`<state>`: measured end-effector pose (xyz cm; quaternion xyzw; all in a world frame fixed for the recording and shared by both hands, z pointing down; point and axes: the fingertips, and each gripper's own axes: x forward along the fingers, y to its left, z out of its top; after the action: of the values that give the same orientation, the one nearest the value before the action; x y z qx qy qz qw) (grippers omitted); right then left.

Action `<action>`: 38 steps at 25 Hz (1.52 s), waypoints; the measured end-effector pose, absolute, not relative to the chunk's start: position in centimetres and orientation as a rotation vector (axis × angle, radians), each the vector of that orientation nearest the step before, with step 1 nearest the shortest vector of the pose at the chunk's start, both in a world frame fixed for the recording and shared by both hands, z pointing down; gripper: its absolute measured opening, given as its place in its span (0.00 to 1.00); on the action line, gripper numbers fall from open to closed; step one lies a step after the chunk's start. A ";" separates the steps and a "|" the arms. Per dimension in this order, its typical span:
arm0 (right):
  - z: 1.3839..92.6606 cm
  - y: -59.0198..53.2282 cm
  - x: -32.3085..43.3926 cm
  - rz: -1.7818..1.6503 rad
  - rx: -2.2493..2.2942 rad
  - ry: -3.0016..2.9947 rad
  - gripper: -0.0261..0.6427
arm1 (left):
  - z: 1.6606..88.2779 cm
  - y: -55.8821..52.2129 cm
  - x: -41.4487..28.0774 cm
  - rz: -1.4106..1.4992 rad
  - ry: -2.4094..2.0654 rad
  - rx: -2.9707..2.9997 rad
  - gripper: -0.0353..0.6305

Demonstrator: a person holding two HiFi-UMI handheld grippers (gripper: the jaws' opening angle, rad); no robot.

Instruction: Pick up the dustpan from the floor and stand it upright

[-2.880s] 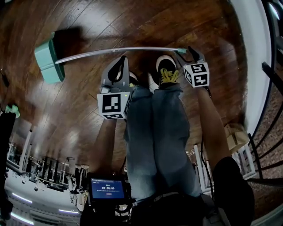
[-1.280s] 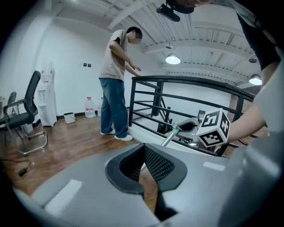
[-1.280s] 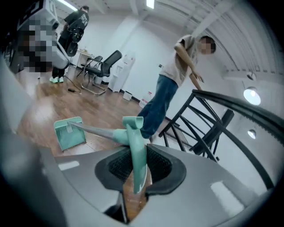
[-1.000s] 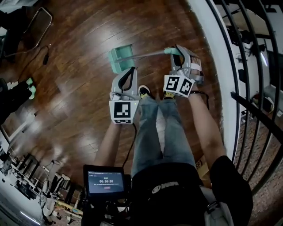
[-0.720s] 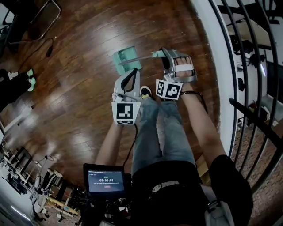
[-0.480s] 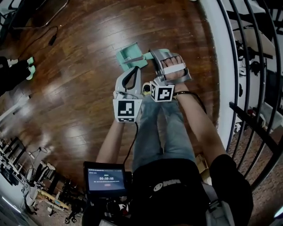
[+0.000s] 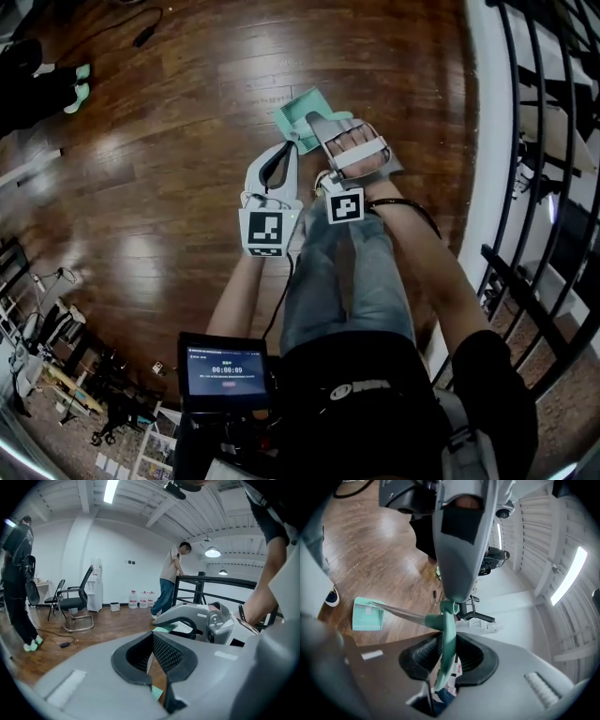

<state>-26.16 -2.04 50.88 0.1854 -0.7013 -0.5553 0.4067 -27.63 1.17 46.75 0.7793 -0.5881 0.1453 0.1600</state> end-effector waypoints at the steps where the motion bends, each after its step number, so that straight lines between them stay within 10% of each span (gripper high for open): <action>1: 51.1 -1.3 -26.4 -1.413 0.452 -1.773 0.19 | 46.6 1.7 -28.0 0.415 -1.694 2.225 0.08; 23: 53.0 9.2 -29.3 -1.356 0.229 -1.936 0.19 | 44.5 4.5 -33.1 0.326 -1.955 2.067 0.08; 38: 37.9 1.0 -25.9 -0.477 0.565 -2.546 0.30 | 37.0 3.7 -32.0 0.332 -2.063 2.034 0.08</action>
<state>-25.93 0.96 37.92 0.2067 -0.9316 -0.1747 0.2428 -32.00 3.69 37.05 0.6931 -0.7029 0.1131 0.1128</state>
